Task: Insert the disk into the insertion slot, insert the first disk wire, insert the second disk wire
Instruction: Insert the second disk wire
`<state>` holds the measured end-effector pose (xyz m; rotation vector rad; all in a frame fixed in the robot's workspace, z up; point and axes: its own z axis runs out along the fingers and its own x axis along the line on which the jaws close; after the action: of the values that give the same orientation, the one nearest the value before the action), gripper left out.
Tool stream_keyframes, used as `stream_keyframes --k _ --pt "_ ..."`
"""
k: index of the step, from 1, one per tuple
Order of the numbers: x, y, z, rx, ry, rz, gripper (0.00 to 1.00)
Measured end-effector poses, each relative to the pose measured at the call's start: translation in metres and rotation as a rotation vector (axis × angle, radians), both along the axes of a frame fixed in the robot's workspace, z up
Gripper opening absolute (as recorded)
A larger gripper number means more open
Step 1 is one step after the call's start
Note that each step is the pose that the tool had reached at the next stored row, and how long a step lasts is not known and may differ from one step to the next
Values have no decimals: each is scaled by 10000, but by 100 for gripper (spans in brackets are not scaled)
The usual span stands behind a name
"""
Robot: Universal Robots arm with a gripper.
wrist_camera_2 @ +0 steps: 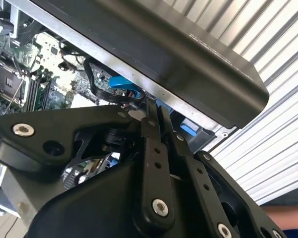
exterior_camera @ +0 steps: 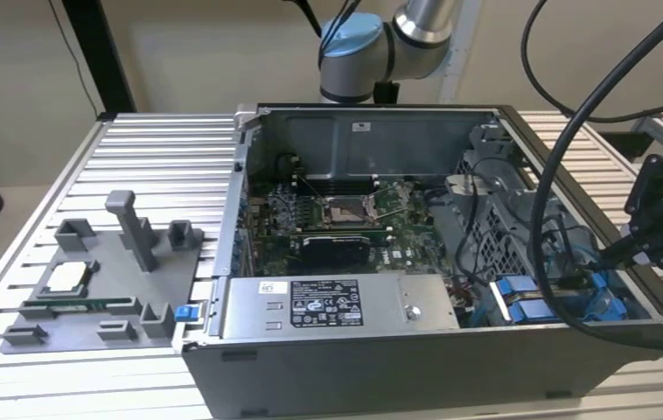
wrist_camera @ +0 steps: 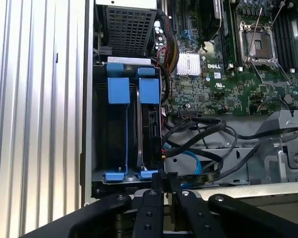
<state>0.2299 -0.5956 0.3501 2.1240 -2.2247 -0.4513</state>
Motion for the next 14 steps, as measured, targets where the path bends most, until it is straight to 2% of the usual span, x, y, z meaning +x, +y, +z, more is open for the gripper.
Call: stream_keyframes --k 7,14 --pt "-1 -1 18 2 0 -1 0" --pt "-62 30 168 1 -17 -4 0"
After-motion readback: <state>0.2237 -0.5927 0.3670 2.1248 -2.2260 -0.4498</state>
